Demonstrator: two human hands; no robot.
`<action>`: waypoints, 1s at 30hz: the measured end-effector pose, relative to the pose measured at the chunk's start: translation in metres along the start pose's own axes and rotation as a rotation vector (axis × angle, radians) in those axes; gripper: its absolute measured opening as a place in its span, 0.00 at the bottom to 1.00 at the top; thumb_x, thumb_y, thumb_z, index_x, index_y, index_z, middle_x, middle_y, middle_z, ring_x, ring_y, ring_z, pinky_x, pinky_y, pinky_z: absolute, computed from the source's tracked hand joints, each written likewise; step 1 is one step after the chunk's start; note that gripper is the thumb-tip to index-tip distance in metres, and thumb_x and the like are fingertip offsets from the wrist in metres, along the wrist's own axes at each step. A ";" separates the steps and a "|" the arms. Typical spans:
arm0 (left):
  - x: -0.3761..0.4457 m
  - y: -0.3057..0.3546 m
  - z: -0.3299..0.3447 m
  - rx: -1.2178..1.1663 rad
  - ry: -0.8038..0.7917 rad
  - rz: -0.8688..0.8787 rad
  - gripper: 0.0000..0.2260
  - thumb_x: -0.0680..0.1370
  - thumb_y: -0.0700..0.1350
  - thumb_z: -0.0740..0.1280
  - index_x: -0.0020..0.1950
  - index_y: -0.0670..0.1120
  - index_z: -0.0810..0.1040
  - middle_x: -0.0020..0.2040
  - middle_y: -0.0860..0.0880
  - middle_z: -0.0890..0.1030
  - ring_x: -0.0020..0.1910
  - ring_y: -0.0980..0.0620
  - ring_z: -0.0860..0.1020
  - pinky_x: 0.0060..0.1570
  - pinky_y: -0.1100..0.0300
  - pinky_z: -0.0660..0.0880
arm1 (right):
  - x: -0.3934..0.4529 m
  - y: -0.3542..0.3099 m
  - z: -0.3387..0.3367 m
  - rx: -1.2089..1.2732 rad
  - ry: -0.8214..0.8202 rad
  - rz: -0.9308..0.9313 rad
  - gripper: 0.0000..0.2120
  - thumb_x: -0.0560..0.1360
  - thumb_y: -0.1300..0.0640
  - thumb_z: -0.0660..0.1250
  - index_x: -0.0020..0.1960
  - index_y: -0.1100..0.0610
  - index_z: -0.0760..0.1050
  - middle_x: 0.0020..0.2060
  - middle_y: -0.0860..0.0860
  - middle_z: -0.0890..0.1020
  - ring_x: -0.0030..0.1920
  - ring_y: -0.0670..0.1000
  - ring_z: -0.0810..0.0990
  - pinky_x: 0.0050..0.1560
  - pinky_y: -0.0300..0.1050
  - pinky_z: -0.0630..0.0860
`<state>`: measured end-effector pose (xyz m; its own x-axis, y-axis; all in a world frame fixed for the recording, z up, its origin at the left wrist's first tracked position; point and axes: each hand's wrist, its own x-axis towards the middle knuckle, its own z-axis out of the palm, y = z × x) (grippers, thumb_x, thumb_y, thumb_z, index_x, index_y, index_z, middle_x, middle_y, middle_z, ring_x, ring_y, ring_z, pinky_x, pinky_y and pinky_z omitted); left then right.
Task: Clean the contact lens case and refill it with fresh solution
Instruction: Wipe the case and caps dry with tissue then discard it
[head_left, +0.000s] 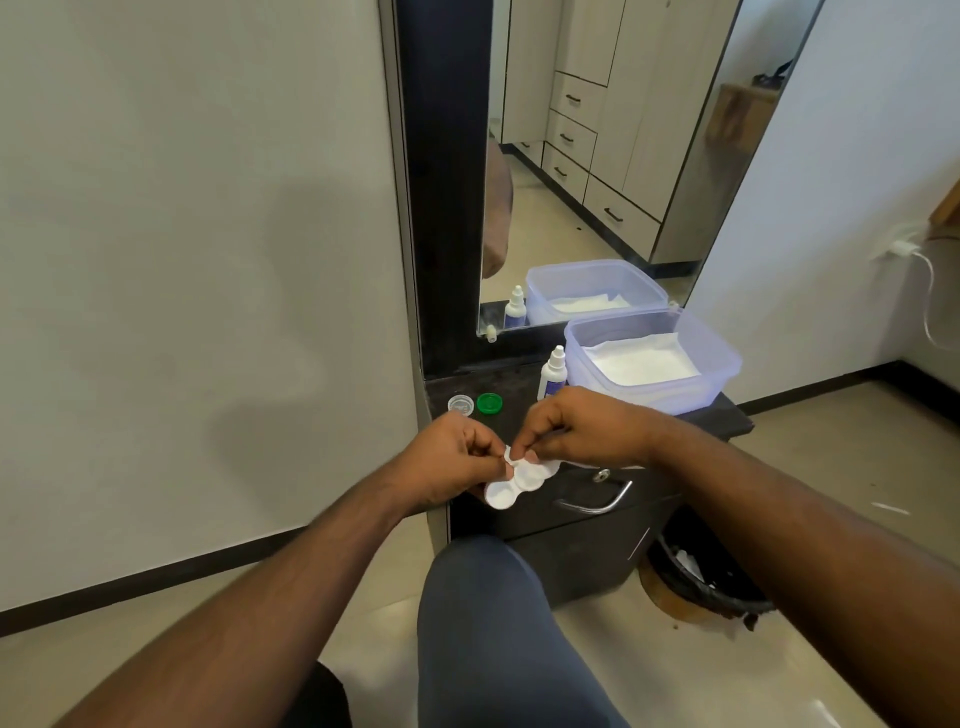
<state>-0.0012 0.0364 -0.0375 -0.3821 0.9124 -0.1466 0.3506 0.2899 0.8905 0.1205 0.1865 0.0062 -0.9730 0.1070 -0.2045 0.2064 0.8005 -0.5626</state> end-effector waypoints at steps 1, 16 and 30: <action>-0.001 0.000 0.000 0.013 -0.001 -0.003 0.05 0.73 0.36 0.71 0.47 0.39 0.84 0.41 0.47 0.85 0.34 0.59 0.81 0.34 0.69 0.76 | -0.001 0.002 0.003 0.005 -0.002 -0.002 0.10 0.76 0.61 0.67 0.56 0.56 0.82 0.52 0.48 0.82 0.50 0.44 0.79 0.56 0.39 0.76; -0.005 0.014 0.023 -0.695 0.451 -0.132 0.03 0.73 0.34 0.71 0.44 0.37 0.84 0.45 0.39 0.84 0.42 0.44 0.84 0.33 0.58 0.81 | -0.007 0.004 0.063 0.846 0.814 0.126 0.11 0.74 0.63 0.69 0.52 0.49 0.82 0.49 0.45 0.85 0.51 0.44 0.82 0.53 0.35 0.77; -0.011 0.020 0.035 -1.035 0.653 -0.089 0.03 0.75 0.36 0.69 0.47 0.41 0.81 0.48 0.42 0.84 0.46 0.44 0.84 0.38 0.58 0.82 | -0.002 -0.023 0.087 0.668 0.900 0.027 0.10 0.75 0.63 0.68 0.55 0.57 0.81 0.49 0.49 0.82 0.51 0.42 0.80 0.52 0.33 0.76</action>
<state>0.0398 0.0419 -0.0326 -0.8313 0.4985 -0.2459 -0.4291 -0.2944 0.8539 0.1271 0.1168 -0.0497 -0.6320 0.7234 0.2781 -0.0205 0.3431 -0.9391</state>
